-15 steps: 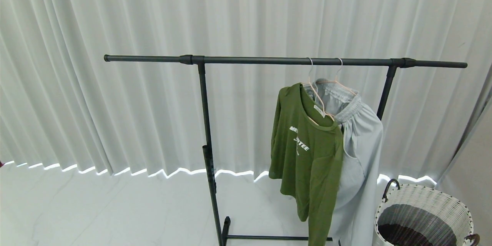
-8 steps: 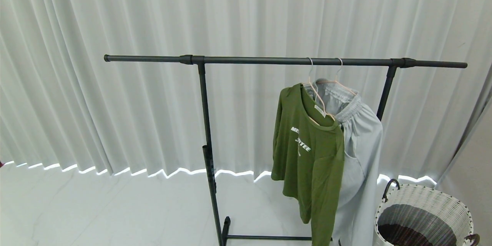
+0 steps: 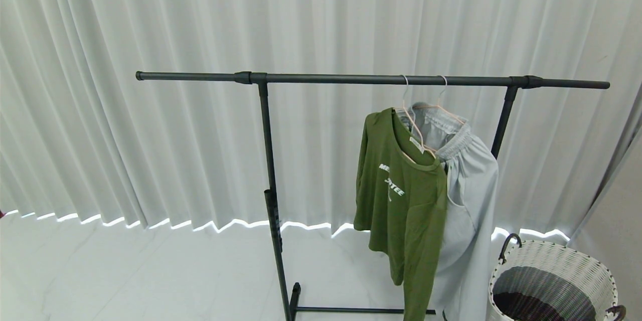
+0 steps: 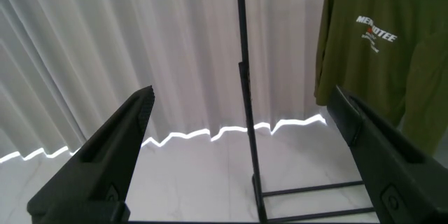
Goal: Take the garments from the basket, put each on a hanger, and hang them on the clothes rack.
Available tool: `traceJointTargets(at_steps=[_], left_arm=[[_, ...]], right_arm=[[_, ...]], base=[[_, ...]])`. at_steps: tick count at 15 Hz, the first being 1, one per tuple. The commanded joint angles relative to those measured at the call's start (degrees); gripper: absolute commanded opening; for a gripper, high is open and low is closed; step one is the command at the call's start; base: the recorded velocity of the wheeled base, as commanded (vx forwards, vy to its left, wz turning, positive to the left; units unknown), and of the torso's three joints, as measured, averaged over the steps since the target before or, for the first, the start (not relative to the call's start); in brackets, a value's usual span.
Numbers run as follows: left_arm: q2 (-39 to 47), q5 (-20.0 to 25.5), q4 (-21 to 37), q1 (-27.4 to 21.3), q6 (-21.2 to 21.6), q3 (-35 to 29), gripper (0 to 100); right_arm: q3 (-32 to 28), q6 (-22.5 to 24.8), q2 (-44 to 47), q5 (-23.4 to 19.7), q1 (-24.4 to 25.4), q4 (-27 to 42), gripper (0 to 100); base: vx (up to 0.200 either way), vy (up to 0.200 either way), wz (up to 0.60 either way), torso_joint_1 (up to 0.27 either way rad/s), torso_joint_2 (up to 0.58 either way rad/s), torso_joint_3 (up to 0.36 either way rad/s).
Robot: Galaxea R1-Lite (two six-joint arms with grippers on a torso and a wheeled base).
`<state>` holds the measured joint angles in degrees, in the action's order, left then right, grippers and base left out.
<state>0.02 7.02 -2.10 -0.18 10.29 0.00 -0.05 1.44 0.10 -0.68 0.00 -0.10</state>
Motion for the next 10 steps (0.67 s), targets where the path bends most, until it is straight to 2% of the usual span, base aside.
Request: traceJointTargets(at_steps=[1, 10], left_arm=[[-0.02, 0.01, -0.01, 0.01, -0.01, 0.00, 100], [-0.02, 0.01, -0.01, 0.01, -0.01, 0.00, 100]], right_arm=[[0.05, -0.38, -0.10, 0.07, 0.00, 0.01, 100], [0.05, -0.47, -0.10, 0.07, 0.00, 0.01, 100]], base=[[0.000, 0.000, 0.00, 0.000, 0.00, 0.000], [0.000, 0.000, 0.00, 0.000, 0.00, 0.000]])
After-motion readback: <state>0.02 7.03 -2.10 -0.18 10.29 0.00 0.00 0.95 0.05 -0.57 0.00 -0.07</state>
